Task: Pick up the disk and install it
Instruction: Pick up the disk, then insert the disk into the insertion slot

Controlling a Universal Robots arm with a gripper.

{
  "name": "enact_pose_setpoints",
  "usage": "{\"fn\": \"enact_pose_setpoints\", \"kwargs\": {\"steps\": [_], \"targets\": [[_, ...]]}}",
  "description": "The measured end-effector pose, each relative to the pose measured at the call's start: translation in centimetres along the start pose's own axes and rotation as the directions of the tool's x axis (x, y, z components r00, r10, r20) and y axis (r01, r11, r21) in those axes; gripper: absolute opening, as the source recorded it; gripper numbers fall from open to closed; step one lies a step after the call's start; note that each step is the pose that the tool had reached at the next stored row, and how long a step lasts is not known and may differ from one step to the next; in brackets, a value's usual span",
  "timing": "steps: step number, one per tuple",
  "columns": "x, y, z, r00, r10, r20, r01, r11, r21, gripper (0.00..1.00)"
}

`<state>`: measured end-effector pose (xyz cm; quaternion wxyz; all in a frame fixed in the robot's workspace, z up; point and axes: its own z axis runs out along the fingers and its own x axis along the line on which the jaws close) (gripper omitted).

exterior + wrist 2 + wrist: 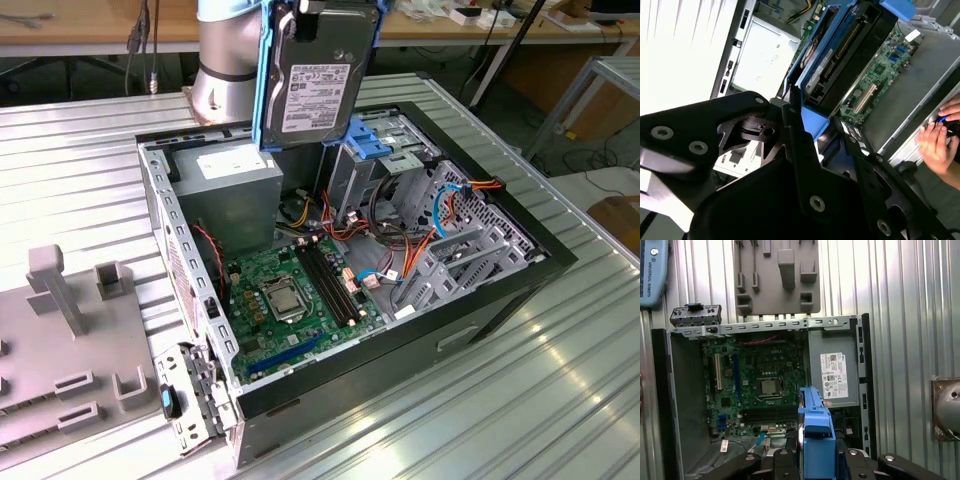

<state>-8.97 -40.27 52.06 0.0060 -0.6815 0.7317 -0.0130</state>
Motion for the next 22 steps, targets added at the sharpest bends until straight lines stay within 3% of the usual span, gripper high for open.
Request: {"fn": "enact_pose_setpoints", "kwargs": {"steps": [5,7,11,13,16,22], "targets": [[0.96,-0.46,0.03,1.0000,0.000,-0.0045,0.000,1.0000,0.0004,0.37],[1.38,-0.75,0.05,0.9999,0.000,-0.0149,0.000,1.0000,0.0012,0.37],[2.14,-1.27,0.13,0.9997,-0.001,-0.0263,0.001,1.0000,0.0020,0.37],[2.58,-1.55,0.18,0.9996,-0.001,-0.0285,0.001,1.0000,0.0021,0.37],[3.98,-2.15,0.33,0.9996,-0.001,-0.0283,0.001,1.0000,0.0022,0.37],[4.03,-2.16,0.32,0.9996,-0.001,-0.0285,0.001,1.0000,0.0021,0.37]]}}
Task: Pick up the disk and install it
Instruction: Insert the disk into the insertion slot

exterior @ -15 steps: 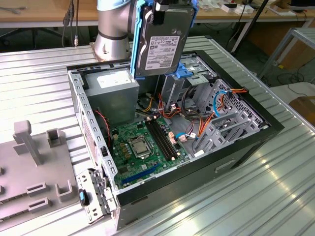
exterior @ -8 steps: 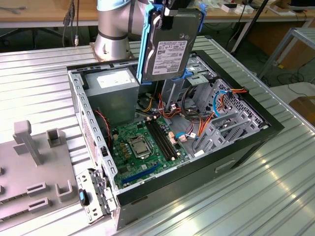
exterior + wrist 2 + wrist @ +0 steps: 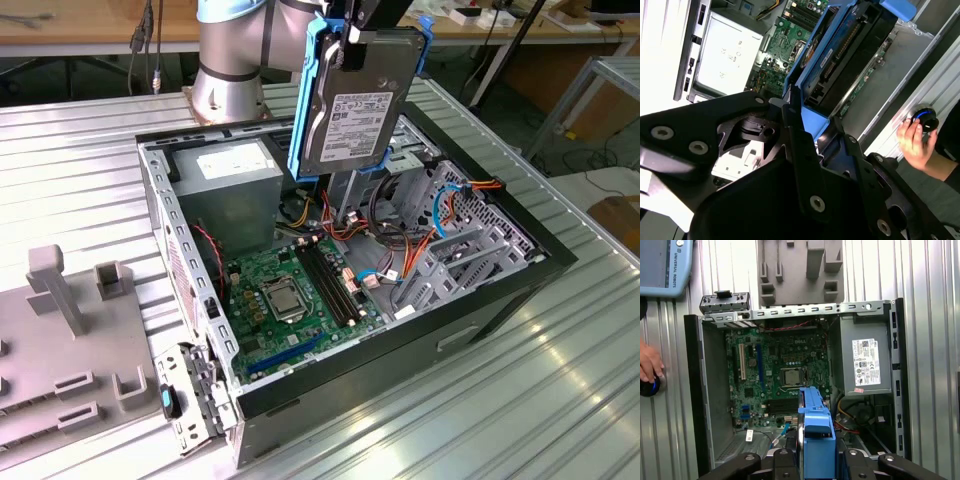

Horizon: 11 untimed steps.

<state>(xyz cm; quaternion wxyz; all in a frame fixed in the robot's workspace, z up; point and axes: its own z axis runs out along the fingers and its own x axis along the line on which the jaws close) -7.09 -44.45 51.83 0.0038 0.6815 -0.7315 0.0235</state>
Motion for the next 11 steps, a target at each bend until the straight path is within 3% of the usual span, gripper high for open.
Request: {"fn": "enact_pose_setpoints", "kwargs": {"steps": [8,11], "targets": [[0.05,-0.01,0.00,1.0000,0.000,0.0000,0.000,1.0000,0.0000,0.37],[0.49,-0.11,0.02,1.0000,0.000,-0.0003,0.000,1.0000,0.0000,0.37]]}}
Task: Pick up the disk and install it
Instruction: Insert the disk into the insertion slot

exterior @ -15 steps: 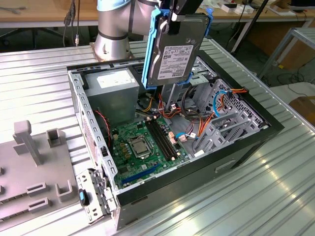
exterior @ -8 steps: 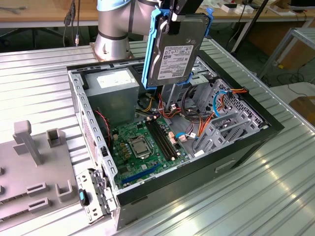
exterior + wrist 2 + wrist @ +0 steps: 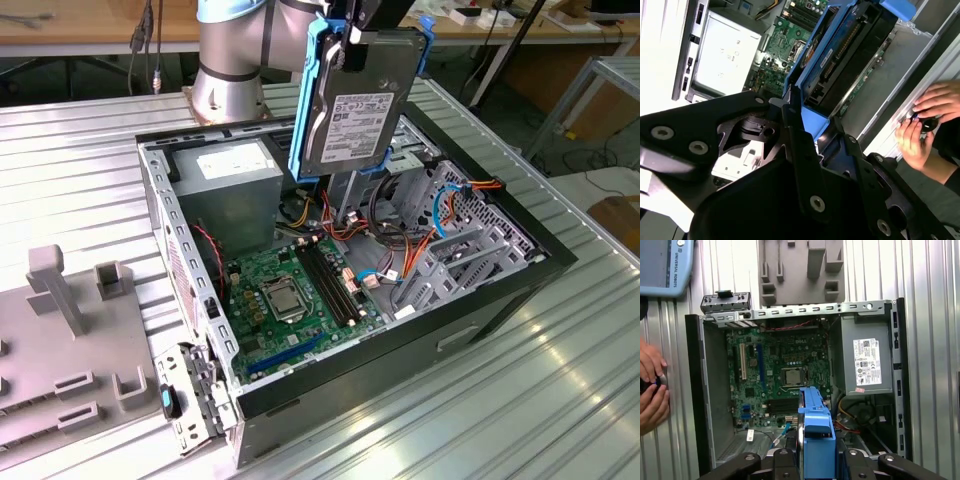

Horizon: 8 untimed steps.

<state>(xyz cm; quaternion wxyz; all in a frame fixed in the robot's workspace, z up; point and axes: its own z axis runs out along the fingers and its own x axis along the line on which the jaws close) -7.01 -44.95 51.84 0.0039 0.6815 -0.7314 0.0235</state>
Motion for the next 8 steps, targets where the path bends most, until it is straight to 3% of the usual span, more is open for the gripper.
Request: {"fn": "enact_pose_setpoints", "kwargs": {"steps": [2,8], "targets": [[0.94,-0.33,0.08,1.0000,0.000,0.0004,0.000,1.0000,-0.0001,0.37],[2.24,-1.85,0.25,1.0000,-0.009,0.0021,0.009,1.0000,-0.0003,0.37]]}}
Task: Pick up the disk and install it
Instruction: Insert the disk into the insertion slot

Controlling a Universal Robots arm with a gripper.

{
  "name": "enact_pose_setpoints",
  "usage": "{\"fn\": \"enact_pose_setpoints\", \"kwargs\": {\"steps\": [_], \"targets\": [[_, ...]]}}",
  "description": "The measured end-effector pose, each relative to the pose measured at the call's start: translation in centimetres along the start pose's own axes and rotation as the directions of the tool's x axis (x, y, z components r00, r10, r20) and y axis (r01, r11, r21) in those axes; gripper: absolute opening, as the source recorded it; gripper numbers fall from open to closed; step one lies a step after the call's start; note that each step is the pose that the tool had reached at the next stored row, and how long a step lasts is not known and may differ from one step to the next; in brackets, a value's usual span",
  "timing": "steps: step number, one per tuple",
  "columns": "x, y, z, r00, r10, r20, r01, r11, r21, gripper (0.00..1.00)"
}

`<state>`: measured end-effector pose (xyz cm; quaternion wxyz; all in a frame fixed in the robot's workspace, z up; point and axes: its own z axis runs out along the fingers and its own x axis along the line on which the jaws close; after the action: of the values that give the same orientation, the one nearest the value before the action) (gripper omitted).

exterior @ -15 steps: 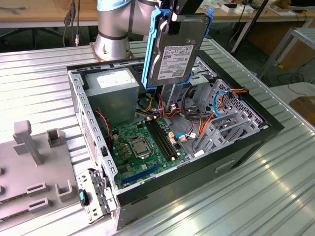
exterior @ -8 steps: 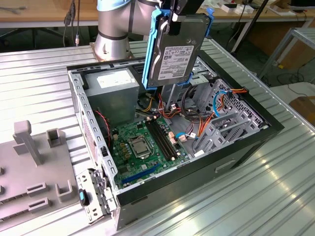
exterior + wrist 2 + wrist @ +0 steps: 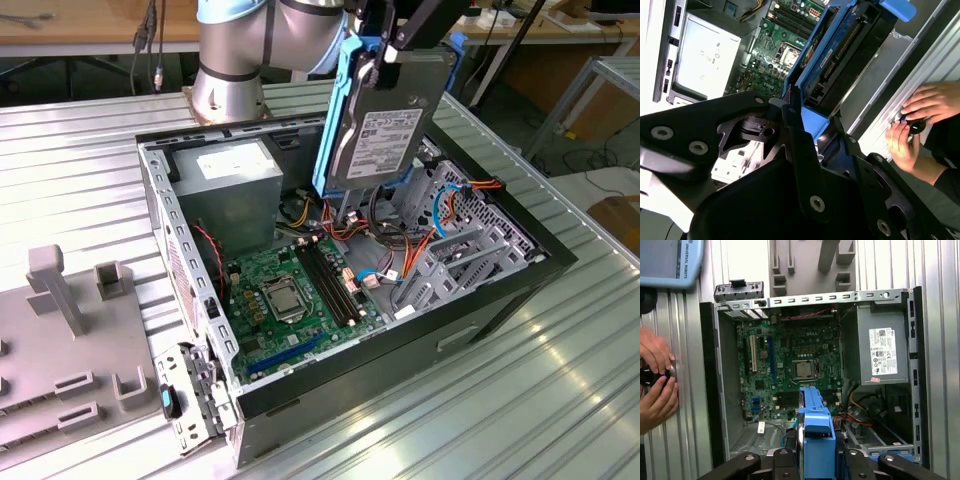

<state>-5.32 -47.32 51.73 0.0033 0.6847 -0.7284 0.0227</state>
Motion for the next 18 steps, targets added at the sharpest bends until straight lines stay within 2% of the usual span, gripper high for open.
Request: {"fn": "enact_pose_setpoints", "kwargs": {"steps": [3,6,8,10,12,13,14,16,18], "targets": [[0.64,-0.38,0.09,0.9998,-0.018,0.0014,0.018,0.9998,0.0006,0.37],[1.33,-0.88,0.15,0.9998,-0.018,0.0012,0.018,0.9998,-0.0032,0.37],[2.00,-1.74,0.24,0.9998,-0.018,0.0011,0.018,0.9998,-0.0078,0.37],[2.22,-2.42,0.28,0.9998,-0.018,0.0010,0.018,0.9998,-0.0094,0.37],[2.27,-3.67,0.33,0.9998,-0.019,0.0008,0.019,0.9998,-0.0122,0.37],[2.41,-4.72,0.37,0.9998,-0.019,0.0007,0.019,0.9997,-0.0144,0.37],[2.87,-5.12,0.41,0.9998,-0.019,0.0005,0.019,0.9997,-0.0151,0.37],[4.62,-5.71,0.57,0.9998,-0.019,0.0007,0.019,0.9997,-0.0153,0.37],[5.09,-6.57,0.65,0.9998,-0.019,0.0007,0.019,0.9997,-0.0159,0.37]]}}
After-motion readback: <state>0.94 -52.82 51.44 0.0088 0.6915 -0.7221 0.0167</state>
